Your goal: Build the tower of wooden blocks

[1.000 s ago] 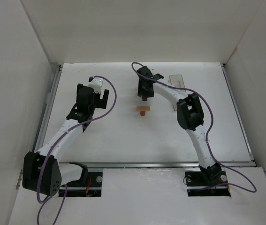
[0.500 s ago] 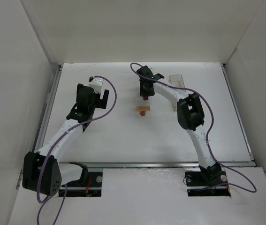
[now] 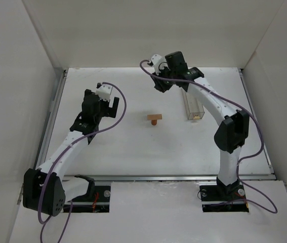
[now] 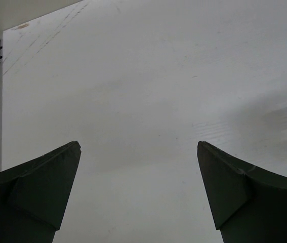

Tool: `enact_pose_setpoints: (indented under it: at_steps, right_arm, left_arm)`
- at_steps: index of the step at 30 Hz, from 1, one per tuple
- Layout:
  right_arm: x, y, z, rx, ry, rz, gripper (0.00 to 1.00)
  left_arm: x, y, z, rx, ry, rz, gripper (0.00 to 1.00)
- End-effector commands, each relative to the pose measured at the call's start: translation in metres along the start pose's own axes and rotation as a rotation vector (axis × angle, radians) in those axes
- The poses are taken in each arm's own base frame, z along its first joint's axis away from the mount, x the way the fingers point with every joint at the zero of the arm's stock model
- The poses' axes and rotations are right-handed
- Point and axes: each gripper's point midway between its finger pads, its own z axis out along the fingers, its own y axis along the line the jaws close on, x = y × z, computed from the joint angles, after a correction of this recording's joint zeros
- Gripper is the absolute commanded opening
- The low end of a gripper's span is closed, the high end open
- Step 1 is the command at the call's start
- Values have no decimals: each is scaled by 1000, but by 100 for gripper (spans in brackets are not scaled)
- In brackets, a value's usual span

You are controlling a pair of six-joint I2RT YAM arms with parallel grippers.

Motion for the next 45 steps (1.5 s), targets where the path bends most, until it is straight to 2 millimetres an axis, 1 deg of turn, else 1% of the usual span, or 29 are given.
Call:
enact_pose_setpoints:
  at_steps: [1, 2, 3, 6, 7, 8, 10, 11, 12, 13, 15, 16, 17, 18, 19, 21, 22, 23, 24, 26, 29, 31, 34, 35, 38, 42, 44, 45]
  right_arm:
    - [3, 37, -21, -229, -23, -245, 0]
    - [0, 45, -31, -278, -43, -285, 0]
    - [8, 63, -40, -391, -51, -363, 0]
    - [20, 81, -48, -515, -63, -474, 0]
    - [32, 85, -51, -543, -25, -472, 0]
    - [35, 87, -53, -561, -20, -481, 0]
    - [48, 94, -51, -623, -4, -518, 0]
    - [52, 103, -54, -655, 7, -527, 0]
    - [53, 107, -52, -667, 13, -529, 0]
    - [58, 108, -50, -677, 27, -521, 0]
    - [56, 118, -50, -692, 25, -536, 0]
    - [60, 116, -43, -688, 36, -537, 0]
    - [63, 119, -37, -689, 47, -546, 0]
    - [60, 123, -36, -691, 38, -557, 0]
    - [68, 125, -28, -706, 60, -546, 0]
    - [66, 123, -19, -683, 75, -556, 0]
    - [60, 125, -16, -671, 68, -566, 0]
    - [64, 122, -11, -649, 95, -543, 0]
    - [64, 124, -8, -645, 106, -540, 0]
    - [61, 120, -4, -617, 103, -543, 0]
    - [70, 118, -1, -601, 138, -522, 0]
    - [65, 115, -2, -583, 128, -531, 0]
    - [66, 114, -2, -575, 133, -534, 0]
    - [69, 114, 1, -580, 141, -531, 0]
    - [62, 111, 0, -560, 132, -540, 0]
    - [60, 105, 3, -529, 131, -553, 0]
    - [66, 106, 7, -539, 146, -547, 0]
    - [66, 106, 7, -539, 146, -547, 0]
  left_arm:
    - [-10, -23, -8, 145, -55, -8, 100]
    - [-14, -27, -11, 167, -69, -8, 100]
    - [-10, -33, -12, 198, -63, -16, 100]
    - [-14, -34, -17, 207, -76, -17, 100]
    - [-9, -34, -16, 209, -66, -16, 100]
    - [-11, -34, -18, 207, -75, -17, 100]
    - [-11, -32, -20, 198, -73, -17, 100]
    - [-11, -32, -20, 198, -73, -17, 100]
    - [-5, -32, -20, 201, -56, -7, 100]
    - [-7, -32, -22, 199, -67, -7, 100]
    - [-7, -32, -23, 199, -67, -7, 100]
    - [-10, -31, -24, 197, -76, -8, 100]
    - [-6, -32, -24, 199, -67, -7, 100]
    - [-6, -32, -24, 199, -67, -7, 100]
    - [-6, -32, -24, 199, -67, -7, 100]
    - [-4, -32, -25, 199, -67, -7, 100]
    - [-4, -32, -25, 199, -67, -7, 100]
    - [-4, -32, -25, 199, -67, -7, 100]
    - [-1, -32, -26, 200, -58, -7, 100]
    - [-1, -30, -25, 190, -56, -7, 100]
    - [-1, -29, -25, 181, -54, -7, 100]
    - [-1, -29, -25, 181, -54, -7, 100]
    - [-1, -29, -25, 181, -54, -7, 100]
    - [-1, -29, -25, 181, -54, -7, 100]
    - [-1, -28, -25, 180, -55, 2, 100]
    - [2, -29, -23, 182, -46, 3, 100]
    - [2, -29, -23, 182, -46, 3, 100]
    - [2, -27, -23, 171, -44, 3, 100]
